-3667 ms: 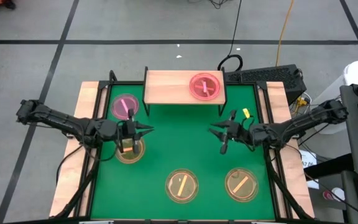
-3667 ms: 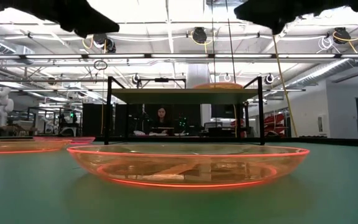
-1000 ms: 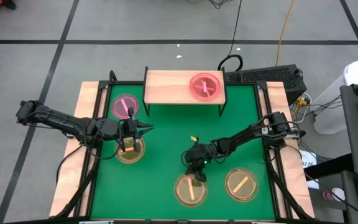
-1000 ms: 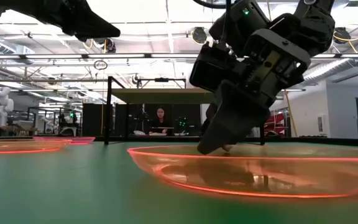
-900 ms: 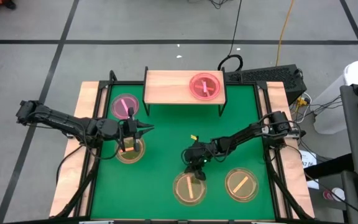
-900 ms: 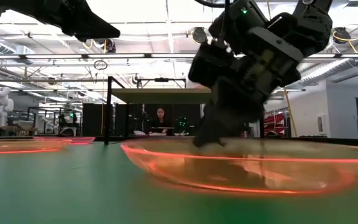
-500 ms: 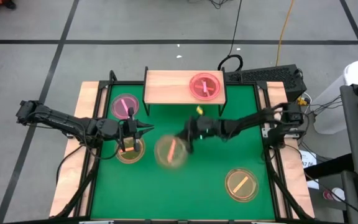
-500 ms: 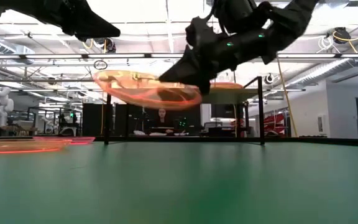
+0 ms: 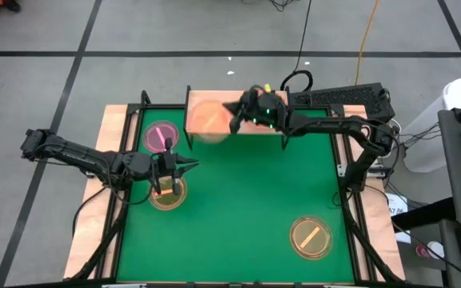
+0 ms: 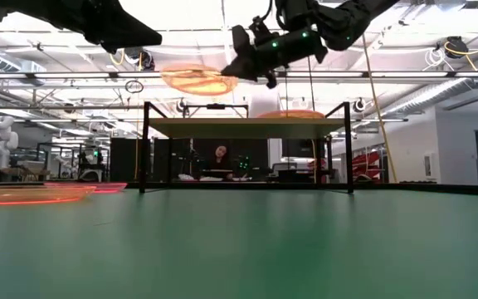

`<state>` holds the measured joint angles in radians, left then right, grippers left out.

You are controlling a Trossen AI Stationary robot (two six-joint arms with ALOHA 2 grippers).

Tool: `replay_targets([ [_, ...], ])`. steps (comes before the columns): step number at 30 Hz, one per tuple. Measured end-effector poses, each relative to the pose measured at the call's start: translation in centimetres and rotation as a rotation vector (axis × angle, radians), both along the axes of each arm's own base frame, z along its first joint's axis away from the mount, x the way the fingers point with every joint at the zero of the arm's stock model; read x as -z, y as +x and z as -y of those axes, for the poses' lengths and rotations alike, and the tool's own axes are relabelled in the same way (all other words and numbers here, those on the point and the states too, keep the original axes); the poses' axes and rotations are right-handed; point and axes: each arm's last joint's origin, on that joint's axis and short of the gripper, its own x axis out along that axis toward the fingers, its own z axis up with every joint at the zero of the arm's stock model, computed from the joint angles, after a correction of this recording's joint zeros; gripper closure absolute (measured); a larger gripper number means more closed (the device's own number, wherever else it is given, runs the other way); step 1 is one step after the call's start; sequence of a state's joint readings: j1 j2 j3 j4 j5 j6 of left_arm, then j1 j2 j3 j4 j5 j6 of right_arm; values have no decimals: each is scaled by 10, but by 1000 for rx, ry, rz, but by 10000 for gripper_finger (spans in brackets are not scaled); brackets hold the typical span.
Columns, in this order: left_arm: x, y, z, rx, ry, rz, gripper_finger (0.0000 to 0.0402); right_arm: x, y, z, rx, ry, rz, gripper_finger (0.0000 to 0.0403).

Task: Place and stack plates onto a shelf
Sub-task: Put the orange plate on the shelf

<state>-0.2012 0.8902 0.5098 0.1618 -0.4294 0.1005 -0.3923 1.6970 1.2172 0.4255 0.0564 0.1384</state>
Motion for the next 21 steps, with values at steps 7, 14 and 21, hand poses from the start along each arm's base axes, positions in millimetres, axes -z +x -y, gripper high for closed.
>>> replay_targets([
  [7,0,0,0,3,17,-4,355,21,-10,49,161,13,-66,403],
  [14,0,0,0,4,17,-2,355,57,-3,64,143,92,-102,403],
  [21,0,0,0,4,17,-3,355,59,2,62,128,55,-86,402],
])
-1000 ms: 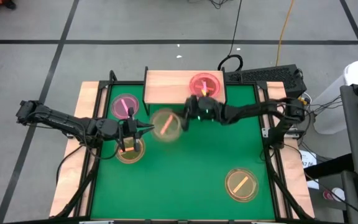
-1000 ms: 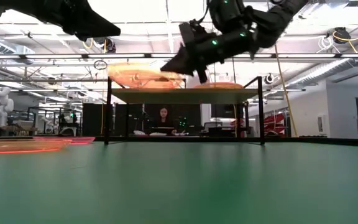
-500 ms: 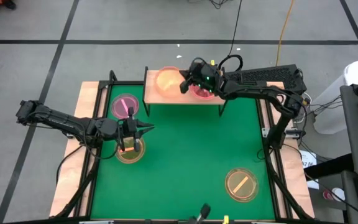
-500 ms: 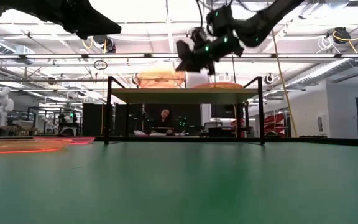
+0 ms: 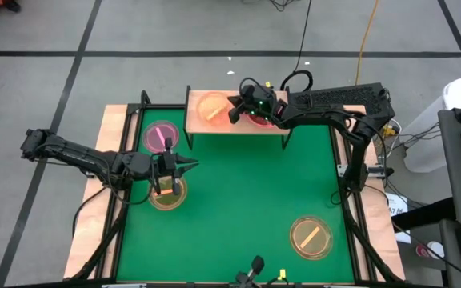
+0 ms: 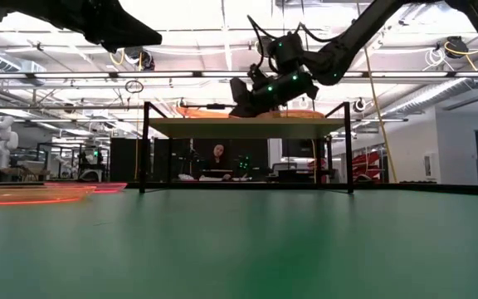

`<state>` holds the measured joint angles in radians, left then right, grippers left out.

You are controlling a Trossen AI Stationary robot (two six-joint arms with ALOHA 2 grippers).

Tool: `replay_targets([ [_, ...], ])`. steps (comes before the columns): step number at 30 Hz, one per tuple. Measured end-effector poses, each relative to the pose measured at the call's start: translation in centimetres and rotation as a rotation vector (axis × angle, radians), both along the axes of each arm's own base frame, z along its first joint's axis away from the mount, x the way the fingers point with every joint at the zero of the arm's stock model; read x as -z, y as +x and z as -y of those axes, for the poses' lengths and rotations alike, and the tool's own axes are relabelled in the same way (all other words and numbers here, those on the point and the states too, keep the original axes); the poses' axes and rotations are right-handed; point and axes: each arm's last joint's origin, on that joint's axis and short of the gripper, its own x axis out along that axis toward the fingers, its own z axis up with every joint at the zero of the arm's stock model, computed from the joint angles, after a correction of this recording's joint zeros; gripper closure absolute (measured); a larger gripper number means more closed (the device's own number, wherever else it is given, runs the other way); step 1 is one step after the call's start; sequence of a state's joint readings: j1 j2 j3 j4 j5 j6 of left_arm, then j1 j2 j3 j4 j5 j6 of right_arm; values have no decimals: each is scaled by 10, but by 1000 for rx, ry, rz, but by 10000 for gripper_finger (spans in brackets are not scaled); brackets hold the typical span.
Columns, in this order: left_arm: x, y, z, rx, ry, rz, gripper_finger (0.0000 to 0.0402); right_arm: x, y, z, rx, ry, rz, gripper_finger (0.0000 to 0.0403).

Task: Place and stack plates onto a shelf
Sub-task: Put the orange plate on the shelf, then stack the pink plate on top of the orange plate on the shelf

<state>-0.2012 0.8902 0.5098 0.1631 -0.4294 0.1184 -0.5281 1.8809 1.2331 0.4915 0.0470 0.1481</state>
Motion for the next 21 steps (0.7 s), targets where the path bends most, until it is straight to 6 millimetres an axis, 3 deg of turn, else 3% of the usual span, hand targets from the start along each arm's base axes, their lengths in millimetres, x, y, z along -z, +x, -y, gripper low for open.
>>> replay_targets([
  [14,1,0,-1,-10,43,-21,355,-8,0,-3,-12,-40,20,319],
  [21,2,-1,-1,-42,3,-14,355,-56,-12,-31,-227,-74,63,305],
])
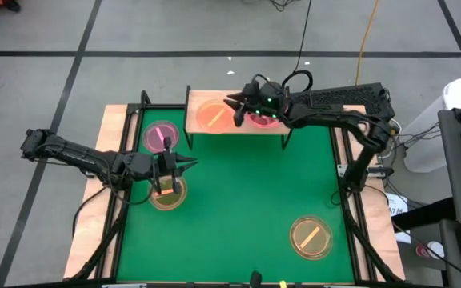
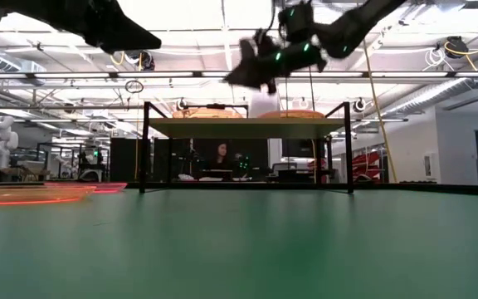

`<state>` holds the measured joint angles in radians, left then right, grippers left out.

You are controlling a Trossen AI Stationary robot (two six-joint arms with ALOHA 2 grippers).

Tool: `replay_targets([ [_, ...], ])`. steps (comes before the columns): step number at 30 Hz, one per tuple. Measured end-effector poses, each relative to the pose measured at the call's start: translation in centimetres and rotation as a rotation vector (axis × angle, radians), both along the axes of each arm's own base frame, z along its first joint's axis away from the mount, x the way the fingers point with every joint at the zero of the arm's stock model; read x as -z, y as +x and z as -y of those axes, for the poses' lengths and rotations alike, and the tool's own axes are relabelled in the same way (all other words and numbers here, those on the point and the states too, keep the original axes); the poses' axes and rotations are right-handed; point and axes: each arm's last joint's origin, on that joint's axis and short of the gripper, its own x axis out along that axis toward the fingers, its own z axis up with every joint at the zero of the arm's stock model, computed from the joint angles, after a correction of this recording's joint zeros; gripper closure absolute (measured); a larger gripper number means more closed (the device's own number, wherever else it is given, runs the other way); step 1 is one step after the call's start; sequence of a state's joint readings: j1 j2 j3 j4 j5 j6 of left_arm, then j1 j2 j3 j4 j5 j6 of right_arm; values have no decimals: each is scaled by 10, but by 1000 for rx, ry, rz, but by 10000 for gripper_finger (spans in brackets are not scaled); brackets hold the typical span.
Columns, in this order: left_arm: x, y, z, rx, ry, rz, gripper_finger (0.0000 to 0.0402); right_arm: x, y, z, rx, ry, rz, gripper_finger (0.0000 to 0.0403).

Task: Place and stack plates onto a shelf
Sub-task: Stack the pink plate on top of the orange plate on the shelf

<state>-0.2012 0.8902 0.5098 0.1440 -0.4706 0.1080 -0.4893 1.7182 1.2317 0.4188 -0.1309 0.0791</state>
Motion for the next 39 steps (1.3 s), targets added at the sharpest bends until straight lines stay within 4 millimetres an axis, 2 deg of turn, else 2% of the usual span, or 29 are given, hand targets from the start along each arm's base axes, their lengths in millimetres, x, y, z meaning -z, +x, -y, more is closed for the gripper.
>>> replay_targets([
  [3,1,0,0,-16,-55,1,355,-20,-11,-25,-65,-61,-12,307],
  [6,5,-1,-1,-33,-45,-32,355,-32,-25,-53,-83,-128,-19,307],
  [9,11,-1,-2,-76,-32,-79,355,-31,-38,-78,-105,-200,-26,307],
  [12,17,5,-4,-101,-2,-119,355,-20,-46,-95,-154,-239,-33,307],
  [18,44,20,-14,-186,26,-270,355,6,-52,-114,-177,-222,-89,307],
  [21,57,20,-21,-233,14,-362,355,14,-53,-123,-195,-216,-113,307],
  [27,75,4,-44,-400,-92,-554,355,18,-51,-143,-260,-194,-109,307],
  [33,84,-14,-64,-556,-236,-686,355,18,-49,-161,-319,-223,-108,307],
  [39,88,-25,-76,-644,-266,-762,355,18,-49,-170,-264,-257,-124,307],
])
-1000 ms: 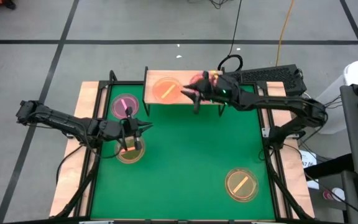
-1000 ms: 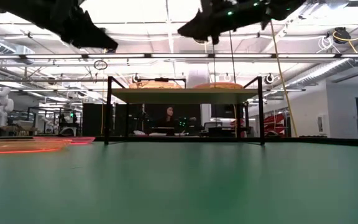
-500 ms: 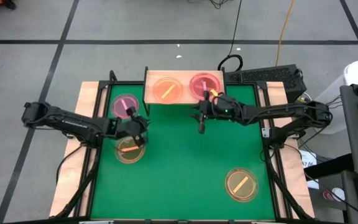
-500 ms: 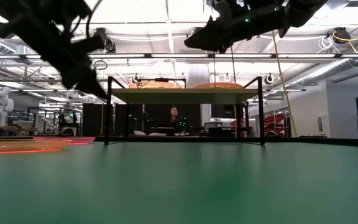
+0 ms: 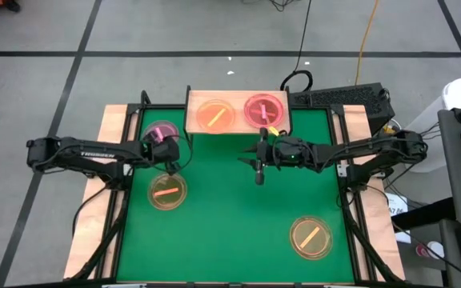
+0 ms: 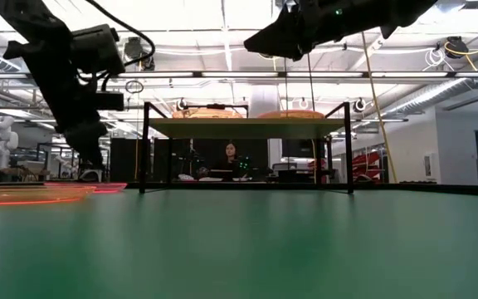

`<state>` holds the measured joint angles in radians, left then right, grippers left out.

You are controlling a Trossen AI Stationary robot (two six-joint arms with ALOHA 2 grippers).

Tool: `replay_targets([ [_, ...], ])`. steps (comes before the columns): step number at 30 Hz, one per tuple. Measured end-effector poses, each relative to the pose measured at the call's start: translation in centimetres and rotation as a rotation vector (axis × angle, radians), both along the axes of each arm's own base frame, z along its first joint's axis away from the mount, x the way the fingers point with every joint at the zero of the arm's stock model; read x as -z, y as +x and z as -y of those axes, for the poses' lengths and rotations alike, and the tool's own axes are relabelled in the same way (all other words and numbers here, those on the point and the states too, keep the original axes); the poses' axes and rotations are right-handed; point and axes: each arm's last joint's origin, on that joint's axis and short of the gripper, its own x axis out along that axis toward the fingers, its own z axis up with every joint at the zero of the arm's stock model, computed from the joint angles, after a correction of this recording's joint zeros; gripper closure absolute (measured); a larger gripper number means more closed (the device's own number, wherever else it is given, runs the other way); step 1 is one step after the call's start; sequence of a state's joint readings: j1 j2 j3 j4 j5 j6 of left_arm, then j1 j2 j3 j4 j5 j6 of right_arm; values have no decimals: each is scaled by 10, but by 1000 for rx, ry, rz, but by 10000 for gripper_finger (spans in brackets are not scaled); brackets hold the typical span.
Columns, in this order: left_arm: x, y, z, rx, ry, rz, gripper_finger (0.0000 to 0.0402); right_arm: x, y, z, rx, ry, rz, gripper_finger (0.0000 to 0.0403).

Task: Place and stack plates onto a shelf
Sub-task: Stack the pink plate on top of the orange plate on the shelf

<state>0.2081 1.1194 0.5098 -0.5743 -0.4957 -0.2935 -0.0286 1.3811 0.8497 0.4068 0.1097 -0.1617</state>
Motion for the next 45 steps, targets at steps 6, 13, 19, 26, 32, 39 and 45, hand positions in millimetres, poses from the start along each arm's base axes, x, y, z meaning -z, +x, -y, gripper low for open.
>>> replay_targets([
  [6,7,0,-5,1,-31,-58,355,0,0,-4,-15,-11,-1,307],
  [13,26,5,-7,-2,-79,-164,355,0,0,-4,-15,-9,-2,307],
  [19,31,6,-9,-38,-22,-209,355,0,0,-4,-15,-8,-5,307],
  [26,31,6,-10,-27,-14,-211,354,1,0,-4,-15,-8,-6,307],
  [32,31,6,-12,-41,-20,-205,354,1,0,-4,-15,-7,-6,307],
  [39,32,6,-21,-62,-20,-189,354,1,0,-4,-13,3,-6,307],
  [45,40,10,-28,-50,-36,-204,354,2,0,-4,-11,12,-16,307],
])
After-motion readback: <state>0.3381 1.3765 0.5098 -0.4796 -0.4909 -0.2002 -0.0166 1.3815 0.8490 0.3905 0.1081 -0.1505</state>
